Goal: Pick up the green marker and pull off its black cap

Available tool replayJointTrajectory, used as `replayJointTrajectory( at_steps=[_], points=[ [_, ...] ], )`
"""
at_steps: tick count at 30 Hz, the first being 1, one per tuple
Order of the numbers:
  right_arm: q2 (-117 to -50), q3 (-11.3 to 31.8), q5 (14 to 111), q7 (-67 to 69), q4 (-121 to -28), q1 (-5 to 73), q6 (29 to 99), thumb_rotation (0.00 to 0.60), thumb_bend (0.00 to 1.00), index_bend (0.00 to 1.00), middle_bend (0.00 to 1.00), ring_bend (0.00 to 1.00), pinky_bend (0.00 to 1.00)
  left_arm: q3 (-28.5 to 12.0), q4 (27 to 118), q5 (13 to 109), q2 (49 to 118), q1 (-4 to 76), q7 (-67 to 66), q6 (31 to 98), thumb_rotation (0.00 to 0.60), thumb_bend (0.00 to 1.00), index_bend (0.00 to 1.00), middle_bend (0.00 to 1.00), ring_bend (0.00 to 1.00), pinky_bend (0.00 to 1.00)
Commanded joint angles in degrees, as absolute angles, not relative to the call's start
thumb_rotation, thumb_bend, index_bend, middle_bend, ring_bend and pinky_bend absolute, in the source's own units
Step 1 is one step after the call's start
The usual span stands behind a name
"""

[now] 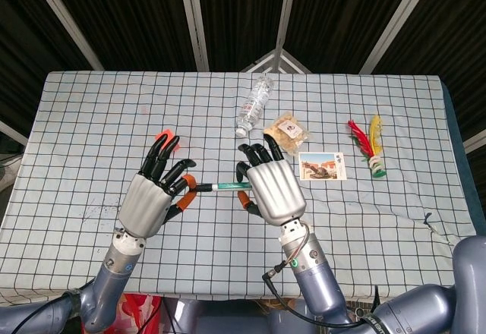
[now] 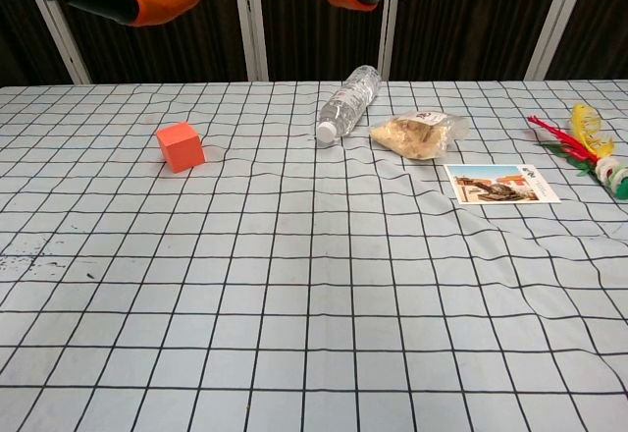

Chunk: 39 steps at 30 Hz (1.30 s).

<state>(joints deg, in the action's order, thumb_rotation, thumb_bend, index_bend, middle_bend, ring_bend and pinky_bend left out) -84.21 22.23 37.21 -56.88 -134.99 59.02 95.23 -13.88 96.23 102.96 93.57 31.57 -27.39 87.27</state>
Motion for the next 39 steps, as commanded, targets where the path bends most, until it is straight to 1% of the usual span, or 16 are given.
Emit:
replayJointTrajectory(
  at_steps=[1,18,23,27,32,36,39],
  points=[
    [-84.1,22.2,37.3,-56.8,-135.0,58.9,95.3,0.6,0.53,0.7,0.23,0.21,0.09,-14.0,96.1,102.8,93.7,31.6,-27.4,87.4,0.6,0.48,0.64,0.38,0.0,0.04],
    [-81.9,21.8,38.2,-54.6,-135.0,57.5,93.7,0.6,0.53,0.7,0.23,0.21,0.09,-14.2,95.5,102.9,93.5,31.5,-26.6,88.7,0.6,0.48,0.65,0.39,0.0,0.04],
    [-80.7,21.4,37.7,-53.6,-135.0,56.6,93.0,0.6,0.53,0.7,0.23,0.21,0.09,-13.9,95.3,103.6,92.9,30.8,-24.4,90.6,0.6,0.48,0.65,0.39,0.0,0.04],
    [-79.1,20.8,36.8,-52.1,-135.0,55.2,92.2,0.6,0.53,0.7,0.23,0.21,0.09,-14.1,94.7,103.4,90.9,29.3,-22.7,92.9,0.6,0.48,0.65,0.39,0.0,0.04],
    [-76.6,19.1,37.6,-49.2,-135.0,53.1,89.9,0.6,0.53,0.7,0.23,0.21,0.09,-13.8,93.0,101.3,87.6,26.8,-18.3,94.9,0.6,0.48,0.65,0.39,0.0,0.04],
    [-74.5,16.1,39.2,-46.5,-135.0,50.4,88.1,0.6,0.53,0.7,0.23,0.21,0.09,-11.5,88.9,99.4,86.0,24.2,-9.3,96.3,0.6,0.48,0.65,0.4,0.0,0.04],
    [-73.8,14.1,40.9,-45.3,-135.0,49.1,87.0,0.6,0.53,0.7,0.23,0.21,0.09,-9.6,86.7,98.2,86.2,23.2,-3.1,95.8,0.6,0.48,0.65,0.4,0.0,0.04]
  ],
)
